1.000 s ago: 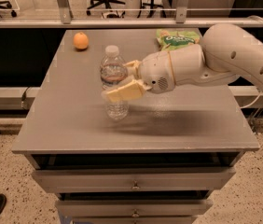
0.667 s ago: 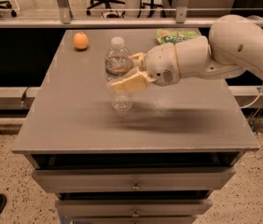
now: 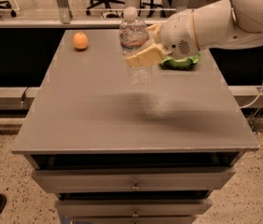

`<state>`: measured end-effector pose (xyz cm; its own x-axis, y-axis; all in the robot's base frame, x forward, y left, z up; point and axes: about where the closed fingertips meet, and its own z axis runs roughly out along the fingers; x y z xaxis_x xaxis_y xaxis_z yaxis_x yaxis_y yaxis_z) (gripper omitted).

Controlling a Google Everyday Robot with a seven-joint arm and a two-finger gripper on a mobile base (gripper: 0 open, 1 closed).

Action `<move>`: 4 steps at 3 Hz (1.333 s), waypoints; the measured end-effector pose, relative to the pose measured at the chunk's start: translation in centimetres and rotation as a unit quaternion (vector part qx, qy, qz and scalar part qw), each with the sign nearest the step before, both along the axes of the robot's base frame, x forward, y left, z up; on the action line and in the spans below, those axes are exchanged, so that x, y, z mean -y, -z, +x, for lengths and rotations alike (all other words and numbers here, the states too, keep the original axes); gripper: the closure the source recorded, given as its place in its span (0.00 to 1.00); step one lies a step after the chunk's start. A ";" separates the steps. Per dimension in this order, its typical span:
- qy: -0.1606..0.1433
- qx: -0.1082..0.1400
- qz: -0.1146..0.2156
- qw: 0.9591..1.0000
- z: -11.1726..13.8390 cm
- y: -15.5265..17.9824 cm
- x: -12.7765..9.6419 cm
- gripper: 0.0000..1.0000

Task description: Move water bottle near orange

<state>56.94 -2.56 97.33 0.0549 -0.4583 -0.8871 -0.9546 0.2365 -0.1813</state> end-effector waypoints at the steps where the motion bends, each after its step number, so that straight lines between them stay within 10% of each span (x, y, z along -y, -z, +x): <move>1: 0.000 0.003 0.002 1.000 0.2 -0.1 -0.2 1.00; 4: 0.031 0.061 0.050 0.996 16.8 -0.6 -5.5 1.00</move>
Offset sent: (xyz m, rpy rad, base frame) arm 0.0922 0.0270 0.0189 0.0777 -0.1448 -0.0510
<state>73.78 2.92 97.89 0.1397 -0.3737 -0.9170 -0.9094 0.3178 -0.2681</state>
